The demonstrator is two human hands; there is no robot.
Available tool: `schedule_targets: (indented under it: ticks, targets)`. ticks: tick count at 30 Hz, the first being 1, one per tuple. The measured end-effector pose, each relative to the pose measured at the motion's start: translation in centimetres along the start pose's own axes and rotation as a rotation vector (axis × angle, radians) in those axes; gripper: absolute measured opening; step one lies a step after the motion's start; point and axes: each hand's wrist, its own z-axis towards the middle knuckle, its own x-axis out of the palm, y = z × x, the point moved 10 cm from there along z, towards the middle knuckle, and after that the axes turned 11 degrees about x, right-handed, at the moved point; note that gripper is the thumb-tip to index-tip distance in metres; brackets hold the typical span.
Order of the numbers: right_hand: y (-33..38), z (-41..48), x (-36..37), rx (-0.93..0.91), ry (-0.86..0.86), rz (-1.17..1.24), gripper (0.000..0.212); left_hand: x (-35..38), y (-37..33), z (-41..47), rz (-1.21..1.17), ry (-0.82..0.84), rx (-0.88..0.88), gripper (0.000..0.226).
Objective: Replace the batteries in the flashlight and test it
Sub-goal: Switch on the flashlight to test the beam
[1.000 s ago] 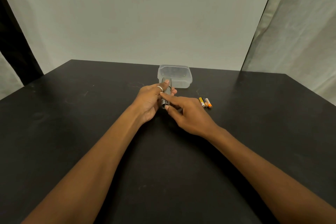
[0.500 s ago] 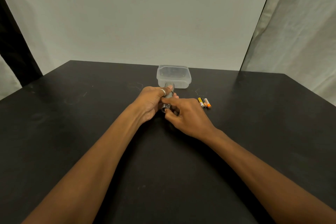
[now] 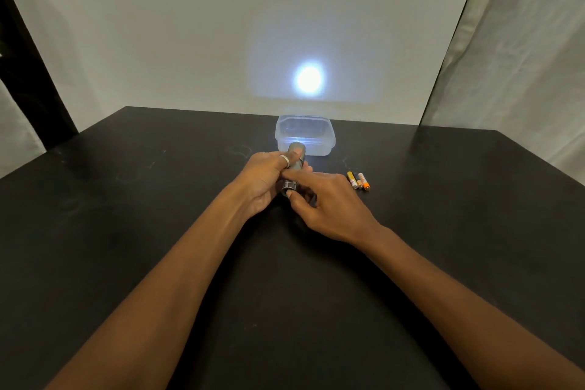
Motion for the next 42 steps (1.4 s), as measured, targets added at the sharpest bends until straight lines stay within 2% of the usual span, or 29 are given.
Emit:
schedule_targets:
  ticks: [4,14,24,30,42]
  targets:
    - [0.2,-0.1,0.3,-0.021,0.014,-0.052,0.039,0.0,-0.5,-0.2,-0.074,-0.017,0.046,0.026]
    - [-0.5,0.2,-0.1,0.053,-0.005,0.022,0.031,-0.1,-0.1,0.3,0.170,-0.035,0.027,0.030]
    - [-0.5,0.2,0.1,0.081,0.040,0.032,0.033,-0.1,-0.1,0.3,0.195,-0.026,0.005,0.028]
    - [-0.3,0.2,0.0,0.085,0.049,0.023,0.024,-0.3,0.1,0.1,0.181,-0.034,-0.020,0.039]
    - [-0.2,0.2,0.1,0.071,0.032,0.001,0.028,-0.3,0.2,0.4,0.201,-0.034,-0.016,0.033]
